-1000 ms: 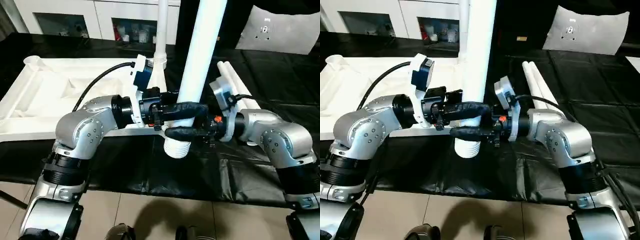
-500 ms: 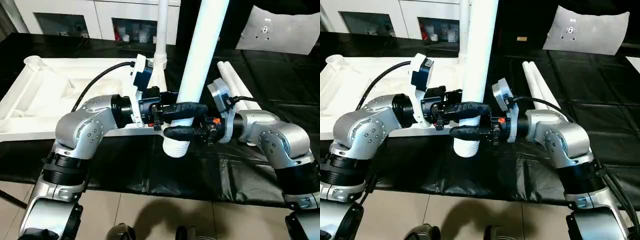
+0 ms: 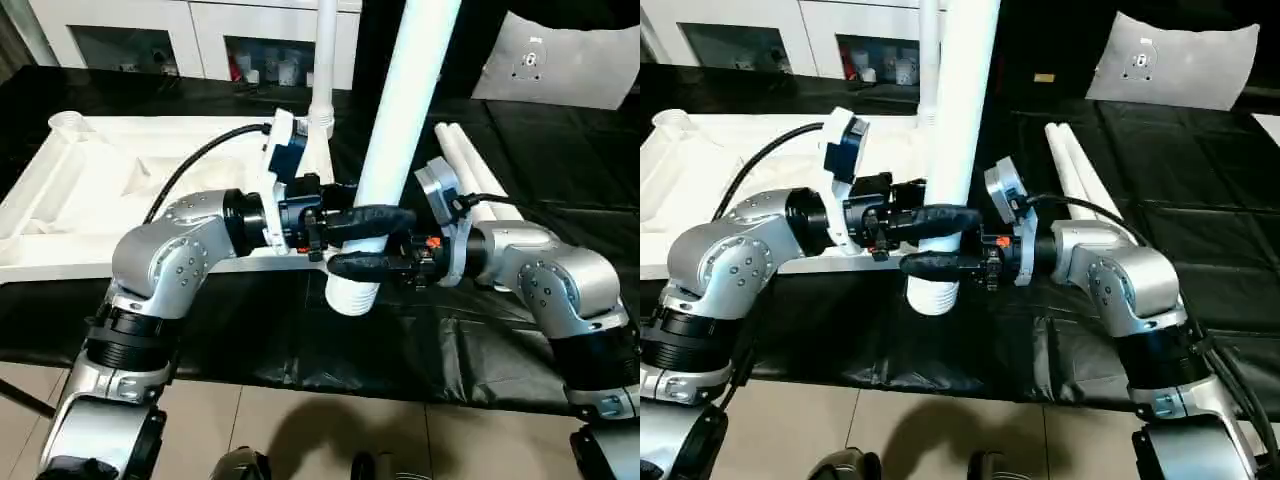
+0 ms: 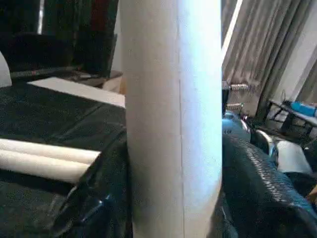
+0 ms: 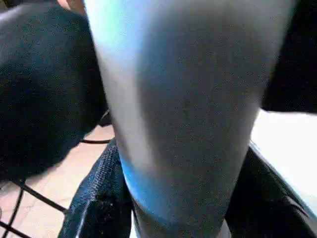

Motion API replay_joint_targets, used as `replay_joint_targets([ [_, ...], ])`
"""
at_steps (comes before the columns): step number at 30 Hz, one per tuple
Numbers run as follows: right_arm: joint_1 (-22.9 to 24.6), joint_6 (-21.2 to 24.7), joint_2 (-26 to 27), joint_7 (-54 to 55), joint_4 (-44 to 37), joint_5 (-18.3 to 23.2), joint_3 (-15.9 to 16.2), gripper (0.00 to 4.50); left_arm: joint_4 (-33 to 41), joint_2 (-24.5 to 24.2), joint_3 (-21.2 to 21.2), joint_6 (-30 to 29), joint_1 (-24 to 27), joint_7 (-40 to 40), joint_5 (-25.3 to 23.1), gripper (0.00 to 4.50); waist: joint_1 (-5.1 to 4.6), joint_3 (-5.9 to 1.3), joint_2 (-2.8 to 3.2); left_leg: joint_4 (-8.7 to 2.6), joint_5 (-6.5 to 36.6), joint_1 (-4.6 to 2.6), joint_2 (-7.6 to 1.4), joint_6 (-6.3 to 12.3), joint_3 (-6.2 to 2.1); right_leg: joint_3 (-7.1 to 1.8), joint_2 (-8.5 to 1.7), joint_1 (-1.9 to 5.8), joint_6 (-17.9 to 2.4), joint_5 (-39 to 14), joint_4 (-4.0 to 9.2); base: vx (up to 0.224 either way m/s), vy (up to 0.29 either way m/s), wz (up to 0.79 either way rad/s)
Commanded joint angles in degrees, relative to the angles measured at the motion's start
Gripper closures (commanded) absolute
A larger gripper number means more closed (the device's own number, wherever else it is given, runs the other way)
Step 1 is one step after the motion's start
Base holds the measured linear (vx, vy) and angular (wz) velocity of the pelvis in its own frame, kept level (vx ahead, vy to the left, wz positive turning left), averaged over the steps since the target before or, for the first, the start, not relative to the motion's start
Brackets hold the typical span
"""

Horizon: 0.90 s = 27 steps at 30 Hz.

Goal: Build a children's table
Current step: Pick table leg

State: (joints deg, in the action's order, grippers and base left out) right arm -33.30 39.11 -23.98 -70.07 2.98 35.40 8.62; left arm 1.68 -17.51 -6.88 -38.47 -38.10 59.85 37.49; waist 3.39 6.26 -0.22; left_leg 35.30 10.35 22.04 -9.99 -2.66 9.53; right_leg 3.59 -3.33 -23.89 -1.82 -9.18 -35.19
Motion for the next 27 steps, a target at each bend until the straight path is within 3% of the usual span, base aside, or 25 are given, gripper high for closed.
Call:
replay_joint_targets([
  [1, 0.48, -0.59, 0.29, 0.74, -0.52, -0.30, 0.19, 2.58, 2.50, 0.37, -1.55, -0.40, -0.71, 0.07, 0.02, 1.42, 0.22, -5.65, -0.38, -3.48, 4.69, -0.64, -2.50, 3.06, -0.48, -2.78, -4.35, 4.02, -11.52, -13.61, 3.85, 0.000, 0.000, 0.00],
  [11, 1.38, -1.13, 1.24, 2.21, -0.91, -0.68, -0.23, 2.58, 1.83, -0.03, -0.43, 0.46, -0.12, -1.41, -1.07, 0.65, 0.25, -5.79, -0.15, -3.44, 4.73, -0.60, -2.46, 2.67, -0.53, -2.77, -4.28, 4.10, -11.50, -12.90, 3.80, 0.000, 0.000, 0.00],
  [15, 2.03, -0.99, 1.48, 3.09, -1.32, 0.12, -1.28, 2.58, 3.37, 0.89, 4.45, -1.77, 2.27, 0.10, 6.04, 0.38, 0.22, -5.80, -0.04, -3.43, 5.21, -0.56, -2.43, 2.24, -0.49, -2.70, -4.28, 4.12, -12.40, -12.29, 3.72, 0.000, 0.000, 0.00],
  [20, 2.81, -0.93, 1.49, 3.84, -1.51, 0.78, -2.21, 2.58, 2.17, 2.81, 8.20, -1.86, 4.18, -1.43, 9.35, 0.06, 0.26, -5.76, 0.13, -3.46, 6.39, -0.73, -2.50, 2.28, -0.50, -2.68, -4.18, 4.03, -12.44, -13.09, 3.94, 0.000, 0.000, 0.00],
  [23, 3.44, -1.31, 1.96, 4.72, -1.71, 0.97, -2.85, 2.58, -0.41, 5.15, 12.90, -1.61, 4.19, -4.40, 13.02, 0.00, 0.44, -5.77, 0.31, -3.37, 7.38, -0.79, -2.43, 1.83, -0.47, -2.64, -4.20, 4.05, -12.45, -13.96, 4.12, 0.000, 0.000, 0.00],
  [25, 3.99, -2.32, 2.70, 6.21, -2.11, 0.75, -3.39, 2.58, -2.07, 6.84, 16.29, 0.44, 4.28, -8.13, 14.04, 0.00, 0.40, -5.68, 0.28, -3.52, 8.06, -0.81, -2.44, 1.71, -0.61, -2.53, -4.14, 4.05, -11.82, -15.13, 4.23, 0.000, 0.000, 0.00],
  [27, 4.54, -4.81, 3.36, 8.47, -2.32, -1.70, -2.76, 2.58, -4.82, 8.17, 18.22, 4.22, 3.59, -13.88, 10.83, 0.00, 0.29, -5.72, 0.29, -3.47, 8.46, -0.75, -2.42, 1.58, -0.69, -2.46, -4.14, 4.09, -10.95, -15.79, 4.47, 0.000, 0.000, 0.00],
])
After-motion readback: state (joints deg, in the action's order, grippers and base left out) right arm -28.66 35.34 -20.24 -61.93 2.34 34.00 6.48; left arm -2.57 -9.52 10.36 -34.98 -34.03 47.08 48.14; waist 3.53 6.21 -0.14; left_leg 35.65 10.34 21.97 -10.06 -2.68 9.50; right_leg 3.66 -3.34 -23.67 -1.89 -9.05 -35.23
